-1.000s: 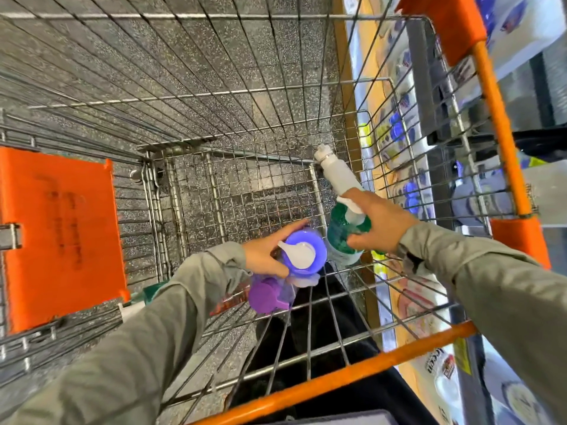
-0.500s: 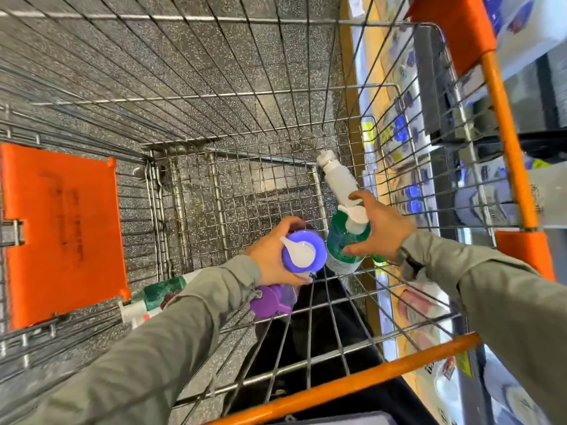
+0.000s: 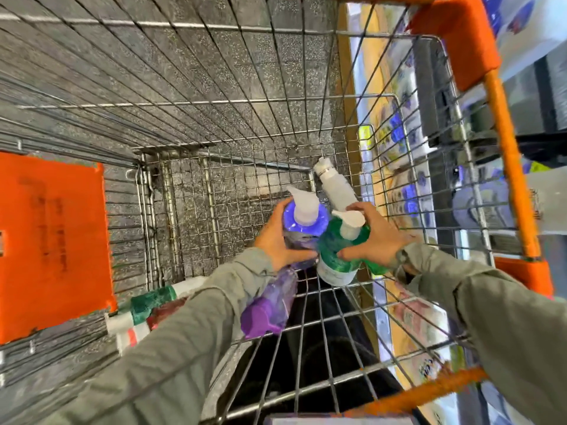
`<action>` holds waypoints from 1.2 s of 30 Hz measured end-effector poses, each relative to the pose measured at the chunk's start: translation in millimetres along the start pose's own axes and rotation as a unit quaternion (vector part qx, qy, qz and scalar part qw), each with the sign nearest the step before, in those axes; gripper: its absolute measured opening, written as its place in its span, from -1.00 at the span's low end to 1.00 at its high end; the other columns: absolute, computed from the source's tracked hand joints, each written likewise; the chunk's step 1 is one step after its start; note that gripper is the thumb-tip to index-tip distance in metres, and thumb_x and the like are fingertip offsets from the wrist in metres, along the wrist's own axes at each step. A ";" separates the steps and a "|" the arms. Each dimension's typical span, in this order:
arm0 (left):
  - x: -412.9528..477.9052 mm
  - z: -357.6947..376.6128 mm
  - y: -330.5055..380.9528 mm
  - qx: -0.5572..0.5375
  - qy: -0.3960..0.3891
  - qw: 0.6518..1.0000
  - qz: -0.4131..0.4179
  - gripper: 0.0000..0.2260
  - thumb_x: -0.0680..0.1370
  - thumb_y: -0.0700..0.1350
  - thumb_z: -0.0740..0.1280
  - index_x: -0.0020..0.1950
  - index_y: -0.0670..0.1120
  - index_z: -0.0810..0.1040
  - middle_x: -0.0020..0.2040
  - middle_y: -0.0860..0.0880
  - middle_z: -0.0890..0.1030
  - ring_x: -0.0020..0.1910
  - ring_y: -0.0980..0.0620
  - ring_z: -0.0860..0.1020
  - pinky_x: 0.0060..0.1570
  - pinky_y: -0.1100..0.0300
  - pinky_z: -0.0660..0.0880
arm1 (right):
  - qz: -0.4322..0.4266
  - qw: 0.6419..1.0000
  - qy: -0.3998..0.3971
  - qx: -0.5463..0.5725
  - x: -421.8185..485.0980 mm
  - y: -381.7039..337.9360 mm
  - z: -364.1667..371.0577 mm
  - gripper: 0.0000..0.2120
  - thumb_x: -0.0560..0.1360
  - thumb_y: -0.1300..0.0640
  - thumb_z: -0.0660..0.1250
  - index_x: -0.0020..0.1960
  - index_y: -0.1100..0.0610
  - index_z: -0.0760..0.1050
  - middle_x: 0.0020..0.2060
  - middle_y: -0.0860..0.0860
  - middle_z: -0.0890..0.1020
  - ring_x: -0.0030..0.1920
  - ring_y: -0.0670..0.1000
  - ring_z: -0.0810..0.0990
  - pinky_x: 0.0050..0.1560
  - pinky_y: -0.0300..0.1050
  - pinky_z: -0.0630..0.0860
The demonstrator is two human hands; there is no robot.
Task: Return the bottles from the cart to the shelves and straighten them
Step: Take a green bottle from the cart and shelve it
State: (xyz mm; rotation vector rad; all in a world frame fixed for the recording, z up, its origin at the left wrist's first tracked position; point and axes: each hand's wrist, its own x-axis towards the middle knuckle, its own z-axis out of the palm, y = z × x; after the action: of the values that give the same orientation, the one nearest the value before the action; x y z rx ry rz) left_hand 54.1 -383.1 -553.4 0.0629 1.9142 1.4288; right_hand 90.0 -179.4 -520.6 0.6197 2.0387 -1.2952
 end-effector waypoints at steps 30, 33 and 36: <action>-43.1 -60.1 116.6 -0.083 0.127 0.988 0.042 -0.41 0.28 -0.48 0.48 0.24 -0.22 0.40 -0.12 0.13 0.56 -0.32 0.42 0.54 -0.19 0.48 0.46 | -0.134 0.967 0.072 0.206 -66.5 -117.4 -21.5 -0.16 0.05 0.21 0.62 0.30 0.13 0.44 0.01 -0.06 0.63 -0.03 -0.05 0.63 0.03 -0.13 0.61; -67.1 -65.7 148.8 -0.095 0.152 0.980 0.083 -0.47 0.28 -0.51 0.47 0.18 -0.24 0.42 -0.14 0.15 0.57 -0.31 0.44 0.53 -0.21 0.51 0.44 | -0.184 0.948 0.098 0.240 -96.1 -151.4 -25.8 -0.14 0.00 0.10 0.61 0.28 0.15 0.46 0.02 0.05 0.67 0.01 0.07 0.65 0.07 -0.01 0.60; -93.2 -73.6 176.9 -0.118 0.166 0.973 0.112 -0.45 0.17 -0.34 0.57 0.09 -0.12 0.48 -0.20 0.16 0.66 -0.24 0.30 0.59 -0.16 0.41 0.49 | -0.231 0.931 0.114 0.257 -126.6 -178.0 -28.2 -0.27 0.06 0.19 0.66 0.18 0.18 0.49 -0.02 0.12 0.68 -0.04 0.11 0.66 0.03 0.01 0.61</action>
State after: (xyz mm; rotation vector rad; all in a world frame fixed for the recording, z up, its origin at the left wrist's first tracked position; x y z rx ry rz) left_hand 13.9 -417.0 -347.0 -0.0811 2.0340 1.9109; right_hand 48.7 -232.0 -310.8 0.5499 2.1099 -2.1671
